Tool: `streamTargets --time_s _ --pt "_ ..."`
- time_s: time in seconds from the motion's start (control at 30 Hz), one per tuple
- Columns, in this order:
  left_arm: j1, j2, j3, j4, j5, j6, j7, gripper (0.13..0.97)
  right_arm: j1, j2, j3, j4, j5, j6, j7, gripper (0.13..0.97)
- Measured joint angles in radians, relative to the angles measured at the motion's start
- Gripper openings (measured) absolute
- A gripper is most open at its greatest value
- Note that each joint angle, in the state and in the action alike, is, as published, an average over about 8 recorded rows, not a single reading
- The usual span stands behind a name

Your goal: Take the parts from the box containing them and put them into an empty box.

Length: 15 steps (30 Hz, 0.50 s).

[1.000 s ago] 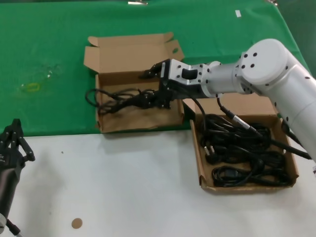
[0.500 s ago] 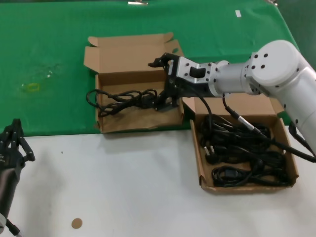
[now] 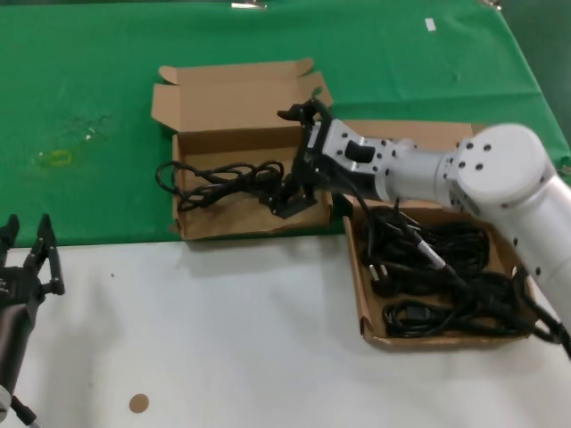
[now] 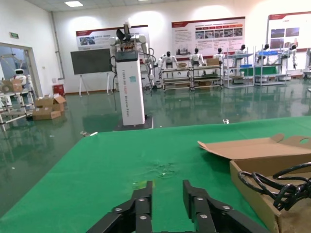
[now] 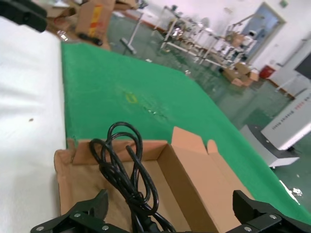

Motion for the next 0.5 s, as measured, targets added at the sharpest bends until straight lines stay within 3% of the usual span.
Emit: streamTargets --time_s 0.17,0.3,0.5 --pt "0.0 0.0 0.0 0.0 0.0 0.0 0.0 0.319 -0.071 0.003 0.034 0.056 0.03 0.052 0.011 0.883" --pt "0.0 0.0 0.0 0.0 0.0 0.0 0.0 0.319 -0.127 0.005 0.061 0.1 0.053 0.093 0.02 0.911" --pt "0.0 0.0 0.0 0.0 0.0 0.0 0.0 0.465 -0.212 0.008 0.101 0.167 0.088 0.156 0.033 0.956"
